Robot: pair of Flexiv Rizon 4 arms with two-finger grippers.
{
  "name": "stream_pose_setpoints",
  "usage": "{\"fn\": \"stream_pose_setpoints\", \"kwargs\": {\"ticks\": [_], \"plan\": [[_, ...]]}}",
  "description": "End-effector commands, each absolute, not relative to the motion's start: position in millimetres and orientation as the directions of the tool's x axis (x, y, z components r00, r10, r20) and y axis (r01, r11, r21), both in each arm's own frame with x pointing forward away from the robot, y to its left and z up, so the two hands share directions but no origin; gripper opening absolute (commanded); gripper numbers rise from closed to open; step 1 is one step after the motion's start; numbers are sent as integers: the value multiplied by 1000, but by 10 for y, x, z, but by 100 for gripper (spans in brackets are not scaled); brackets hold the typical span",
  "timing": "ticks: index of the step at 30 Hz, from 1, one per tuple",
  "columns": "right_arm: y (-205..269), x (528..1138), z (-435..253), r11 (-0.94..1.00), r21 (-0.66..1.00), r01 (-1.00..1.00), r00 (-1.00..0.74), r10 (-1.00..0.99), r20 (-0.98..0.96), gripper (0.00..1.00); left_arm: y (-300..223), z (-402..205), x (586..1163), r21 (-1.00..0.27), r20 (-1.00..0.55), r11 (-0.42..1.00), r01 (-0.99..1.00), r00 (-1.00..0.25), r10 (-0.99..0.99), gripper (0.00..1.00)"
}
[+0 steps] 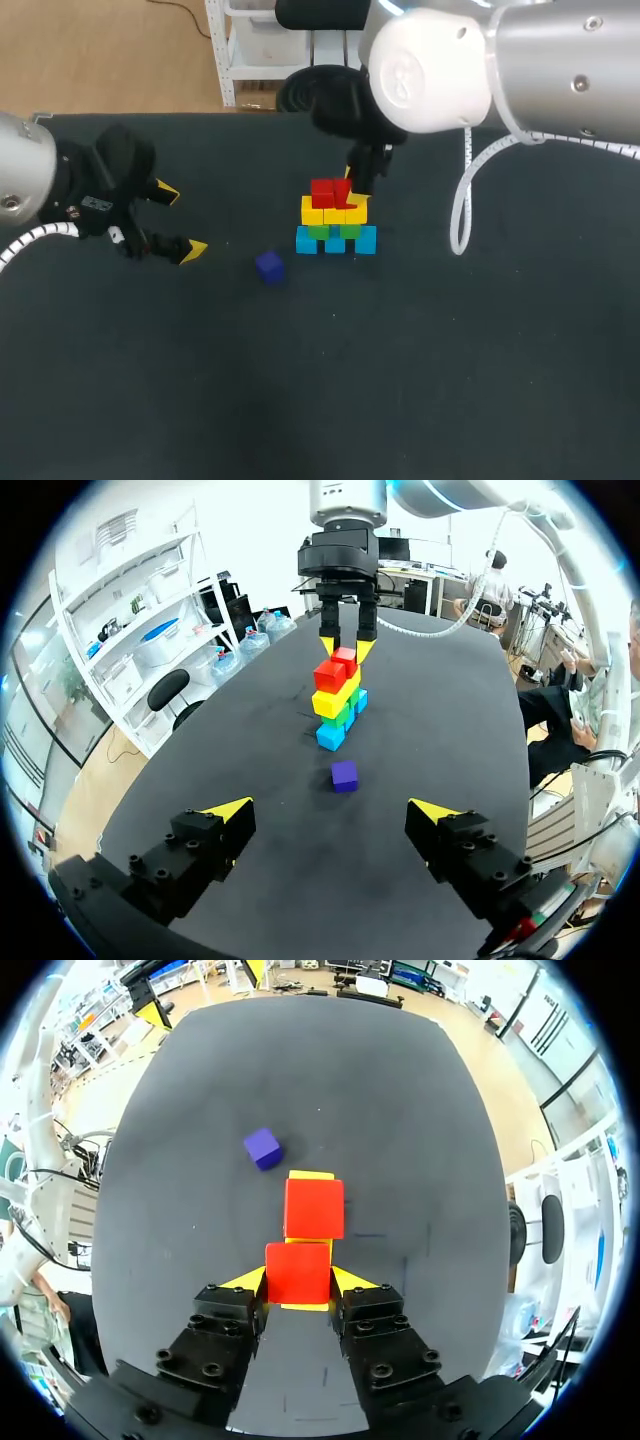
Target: Place the blue cubes, place green cubes on the blue cubes, place the yellow cubes on the green cubes, then place the red cubes on the yellow cubes, and place purple cube on the red cubes.
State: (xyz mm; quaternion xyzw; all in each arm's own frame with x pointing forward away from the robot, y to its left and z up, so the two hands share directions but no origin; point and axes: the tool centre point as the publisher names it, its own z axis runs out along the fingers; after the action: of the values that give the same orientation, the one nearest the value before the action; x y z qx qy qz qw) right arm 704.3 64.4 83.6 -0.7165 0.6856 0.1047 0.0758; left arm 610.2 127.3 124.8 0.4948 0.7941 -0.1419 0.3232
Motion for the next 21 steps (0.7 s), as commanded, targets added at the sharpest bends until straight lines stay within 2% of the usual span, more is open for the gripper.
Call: {"fn": "stream_pose_setpoints", "kwargs": {"ticks": [1, 3, 4, 6, 8, 14, 21], "plan": [[641, 7045, 834, -47, 35, -998, 37, -966, -256, 0, 1289, 1237, 6101, 94, -659, 467, 879, -297, 691, 100], [640, 7045, 834, -47, 37, -998, 36, -966, -255, 1, 1289, 1237, 6101, 94, -659, 467, 879, -297, 691, 100], [640, 7046, 834, -47, 37, -998, 36, -966, -255, 13, 1289, 1237, 6101, 94, -659, 467, 879, -297, 691, 100], [638, 7047, 834, -45, 38, -998, 34, -966, -255, 31, 1289, 1237, 6101, 94, -659, 467, 879, -297, 691, 100], [637, 7049, 835, -44, 38, -998, 33, -967, -254, 37, 1289, 1237, 6101, 94, -659, 467, 879, -297, 691, 100], [635, 7054, 836, -43, 38, -998, 32, -967, -253, 44, 1289, 1237, 6101, 94, -659, 467, 879, -297, 691, 100], [636, 7058, 838, -43, 37, -998, 32, -967, -254, 45, 1289, 1237, 6101, 94, -659, 467, 879, -297, 691, 100]]}}
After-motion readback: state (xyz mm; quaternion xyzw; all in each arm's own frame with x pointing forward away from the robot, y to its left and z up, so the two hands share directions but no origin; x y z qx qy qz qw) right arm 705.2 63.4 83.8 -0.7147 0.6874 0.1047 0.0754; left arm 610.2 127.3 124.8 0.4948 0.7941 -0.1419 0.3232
